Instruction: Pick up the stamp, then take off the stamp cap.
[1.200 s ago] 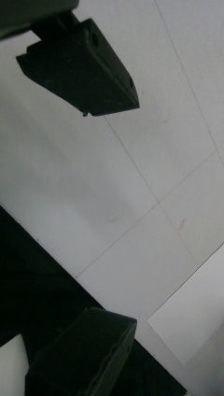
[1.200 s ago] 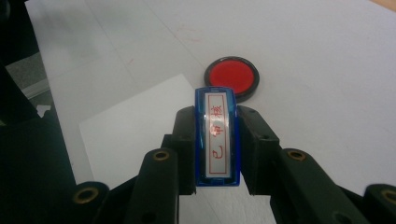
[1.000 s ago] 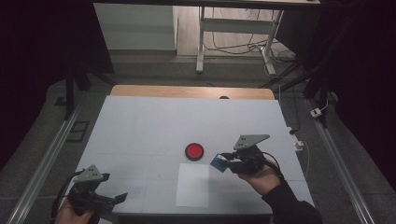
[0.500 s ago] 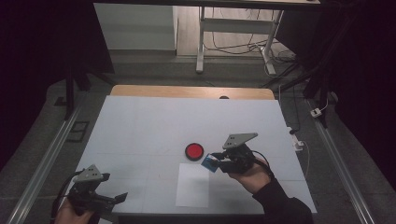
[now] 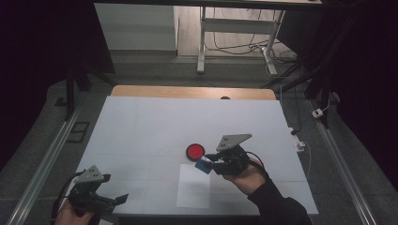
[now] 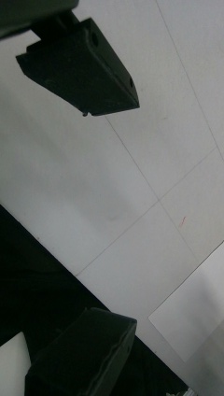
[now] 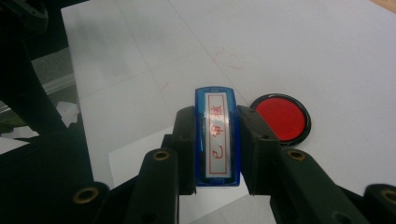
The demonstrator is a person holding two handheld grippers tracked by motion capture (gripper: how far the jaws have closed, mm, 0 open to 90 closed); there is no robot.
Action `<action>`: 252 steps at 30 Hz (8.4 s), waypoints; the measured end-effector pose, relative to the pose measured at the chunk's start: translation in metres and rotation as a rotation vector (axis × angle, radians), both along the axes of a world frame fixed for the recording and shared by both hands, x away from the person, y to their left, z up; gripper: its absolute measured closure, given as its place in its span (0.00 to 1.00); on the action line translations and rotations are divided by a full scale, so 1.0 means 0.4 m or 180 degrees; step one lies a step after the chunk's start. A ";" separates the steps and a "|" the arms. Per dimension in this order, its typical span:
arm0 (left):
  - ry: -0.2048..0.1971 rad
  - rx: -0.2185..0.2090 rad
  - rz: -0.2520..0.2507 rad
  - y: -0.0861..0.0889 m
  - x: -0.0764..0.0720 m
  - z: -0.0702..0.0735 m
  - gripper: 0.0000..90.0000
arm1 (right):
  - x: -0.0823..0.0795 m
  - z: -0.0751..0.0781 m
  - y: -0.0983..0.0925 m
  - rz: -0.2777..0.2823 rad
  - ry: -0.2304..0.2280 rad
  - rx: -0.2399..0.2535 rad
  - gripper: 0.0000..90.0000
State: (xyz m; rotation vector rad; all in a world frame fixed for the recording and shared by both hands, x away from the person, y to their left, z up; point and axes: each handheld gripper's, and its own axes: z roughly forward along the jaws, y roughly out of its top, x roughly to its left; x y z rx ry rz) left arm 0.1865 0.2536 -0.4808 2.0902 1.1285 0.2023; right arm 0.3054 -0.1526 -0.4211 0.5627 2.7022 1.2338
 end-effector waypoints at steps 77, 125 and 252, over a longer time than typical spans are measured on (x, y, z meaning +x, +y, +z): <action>-0.0438 -0.0171 -0.1215 -0.233 0.160 0.034 0.00 | -0.009 0.039 -0.017 0.0368 -0.0062 0.0135 0.78; -0.0563 -0.0556 -0.2400 -0.411 0.261 0.019 0.63 | -0.029 0.039 0.017 0.0895 -0.0092 0.0288 0.78; -0.0430 -0.0141 -0.0434 -0.044 0.031 0.011 0.77 | -0.012 0.029 -0.017 0.0222 -0.0228 0.0255 0.78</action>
